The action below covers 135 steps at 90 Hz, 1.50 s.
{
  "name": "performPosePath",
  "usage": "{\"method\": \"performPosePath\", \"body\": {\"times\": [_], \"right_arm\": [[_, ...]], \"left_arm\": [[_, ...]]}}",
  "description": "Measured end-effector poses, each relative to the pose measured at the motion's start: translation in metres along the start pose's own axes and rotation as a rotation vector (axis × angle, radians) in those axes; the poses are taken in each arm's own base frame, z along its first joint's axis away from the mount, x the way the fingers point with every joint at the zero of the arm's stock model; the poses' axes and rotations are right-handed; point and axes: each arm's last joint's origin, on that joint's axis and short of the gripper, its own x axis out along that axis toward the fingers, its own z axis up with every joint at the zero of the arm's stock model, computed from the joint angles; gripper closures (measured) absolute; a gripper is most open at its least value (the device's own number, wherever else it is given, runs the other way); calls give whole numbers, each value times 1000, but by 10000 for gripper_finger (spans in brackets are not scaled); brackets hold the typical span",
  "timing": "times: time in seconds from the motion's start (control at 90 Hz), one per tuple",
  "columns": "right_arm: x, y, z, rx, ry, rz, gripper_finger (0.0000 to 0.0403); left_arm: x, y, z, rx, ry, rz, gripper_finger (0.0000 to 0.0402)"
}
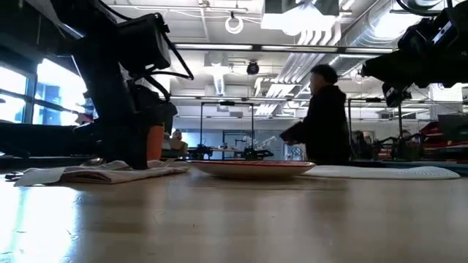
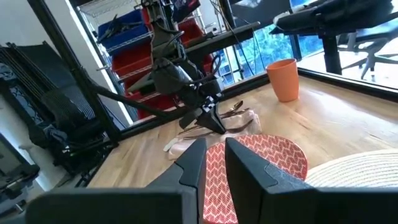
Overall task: Set table place
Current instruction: Move the fork beside the spoon
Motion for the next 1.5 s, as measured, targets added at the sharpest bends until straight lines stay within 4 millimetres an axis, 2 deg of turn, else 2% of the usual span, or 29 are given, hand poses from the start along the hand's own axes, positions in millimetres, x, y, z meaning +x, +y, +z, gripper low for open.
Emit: {"method": "performPosePath", "body": {"times": [0.1,0.3,0.544,0.644,0.767,0.878,0.944,1.044,1.278,1.5], "right_arm": [[0,0,0,0,0,0,365],[0,0,0,0,0,0,365],[0,0,0,0,0,0,365],[0,0,0,0,1,0,365],[0,0,0,0,0,0,365],[0,0,0,0,0,0,365],[0,0,0,0,0,0,365],[0,0,0,0,1,0,365],[0,0,0,0,0,0,365],[0,0,0,0,1,-1,365]], "left_arm": [[0,0,0,0,-1,0,396],[-5,-9,5,10,-9,-27,399],[-31,-15,22,32,-41,-21,401],[-50,-3,26,32,-14,14,401],[-75,23,27,10,44,111,401],[-98,46,24,-58,1,204,401],[-105,56,20,-107,-32,213,401],[-101,70,10,-174,-48,192,401],[-69,93,-16,-273,-68,231,402],[-58,98,-20,-292,-74,242,401]]}}
